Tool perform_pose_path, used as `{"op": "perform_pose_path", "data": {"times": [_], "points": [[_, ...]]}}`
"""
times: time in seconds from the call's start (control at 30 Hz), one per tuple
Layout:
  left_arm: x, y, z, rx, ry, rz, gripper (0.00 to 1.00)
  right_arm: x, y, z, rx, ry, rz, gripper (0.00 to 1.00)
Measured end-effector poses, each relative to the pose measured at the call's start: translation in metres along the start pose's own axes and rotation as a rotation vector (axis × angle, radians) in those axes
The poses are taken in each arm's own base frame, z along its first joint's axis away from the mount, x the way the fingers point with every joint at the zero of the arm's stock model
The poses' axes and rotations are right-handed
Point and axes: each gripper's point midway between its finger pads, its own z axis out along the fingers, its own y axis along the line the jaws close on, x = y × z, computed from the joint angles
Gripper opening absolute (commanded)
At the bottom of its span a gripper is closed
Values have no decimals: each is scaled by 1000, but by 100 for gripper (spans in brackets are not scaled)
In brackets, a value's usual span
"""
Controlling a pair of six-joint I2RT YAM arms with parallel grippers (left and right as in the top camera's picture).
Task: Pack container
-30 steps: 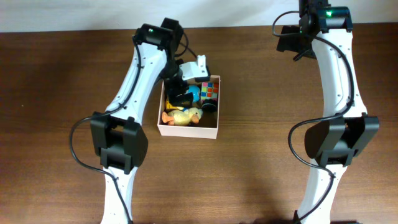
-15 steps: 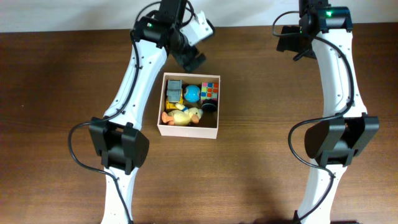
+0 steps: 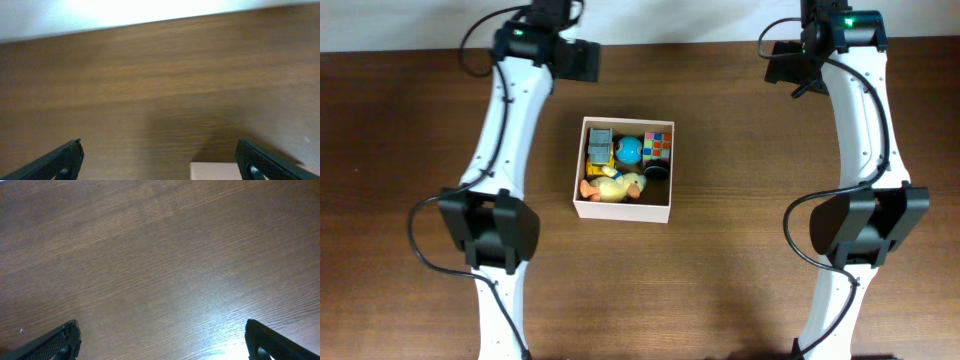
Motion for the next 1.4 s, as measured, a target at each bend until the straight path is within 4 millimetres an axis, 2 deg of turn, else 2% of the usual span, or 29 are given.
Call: {"op": "perform_pose_path", "data": {"times": [0.1, 0.3, 1.03, 1.2, 1.3, 1.4], "points": [[6, 23, 2, -32, 30, -78, 99, 0, 0, 0, 0, 0, 0, 99], [17, 44, 3, -63, 74, -140, 99, 0, 0, 0, 0, 0, 0, 99], [22, 46, 2, -67, 94, -147, 99, 0, 0, 0, 0, 0, 0, 99], [26, 55, 1, -115, 109, -143, 99, 0, 0, 0, 0, 0, 0, 99], [37, 61, -8, -134, 152, -141, 99, 0, 0, 0, 0, 0, 0, 99], [34, 70, -33, -135, 133, -156, 99, 0, 0, 0, 0, 0, 0, 99]]}}
